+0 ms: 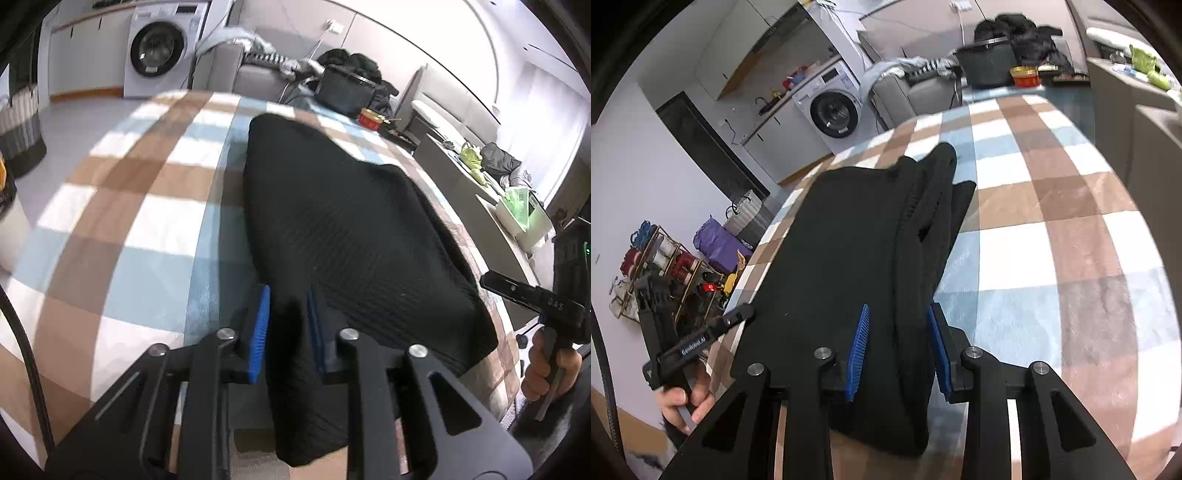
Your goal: Fold small clothes
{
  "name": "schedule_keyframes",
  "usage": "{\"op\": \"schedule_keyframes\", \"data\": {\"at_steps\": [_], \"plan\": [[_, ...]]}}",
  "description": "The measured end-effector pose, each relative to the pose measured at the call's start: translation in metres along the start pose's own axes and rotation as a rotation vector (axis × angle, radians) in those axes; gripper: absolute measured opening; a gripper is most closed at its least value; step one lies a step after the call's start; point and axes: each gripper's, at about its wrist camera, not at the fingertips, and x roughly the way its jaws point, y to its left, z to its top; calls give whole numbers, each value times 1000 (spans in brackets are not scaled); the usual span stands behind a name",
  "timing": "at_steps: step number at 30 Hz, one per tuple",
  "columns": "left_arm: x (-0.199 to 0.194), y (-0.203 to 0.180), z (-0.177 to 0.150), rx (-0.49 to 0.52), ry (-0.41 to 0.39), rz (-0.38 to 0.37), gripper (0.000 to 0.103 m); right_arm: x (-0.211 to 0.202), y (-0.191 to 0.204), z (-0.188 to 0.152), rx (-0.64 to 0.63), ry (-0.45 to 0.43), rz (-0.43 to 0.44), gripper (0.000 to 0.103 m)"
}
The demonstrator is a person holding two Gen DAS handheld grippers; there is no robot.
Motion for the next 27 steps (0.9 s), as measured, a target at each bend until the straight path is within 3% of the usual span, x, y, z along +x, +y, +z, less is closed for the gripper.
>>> {"op": "schedule_keyframes", "data": {"at_steps": [4,6,9,13,27], "plan": [[-9,-17,2,57,-8,-59,42,-3,9,-11,-42,-6,41,36],[-7,-26,0,97,-4,-71,47,5,10,-15,-31,30,27,37],[1,-36,-7,141,30,-119,47,18,9,-23,-6,67,31,37],[9,-39,-20,145,89,-181,47,9,16,-26,-31,42,128,37],[22,-36,-32,199,133,-176,48,27,20,-26,-59,137,150,37]]}}
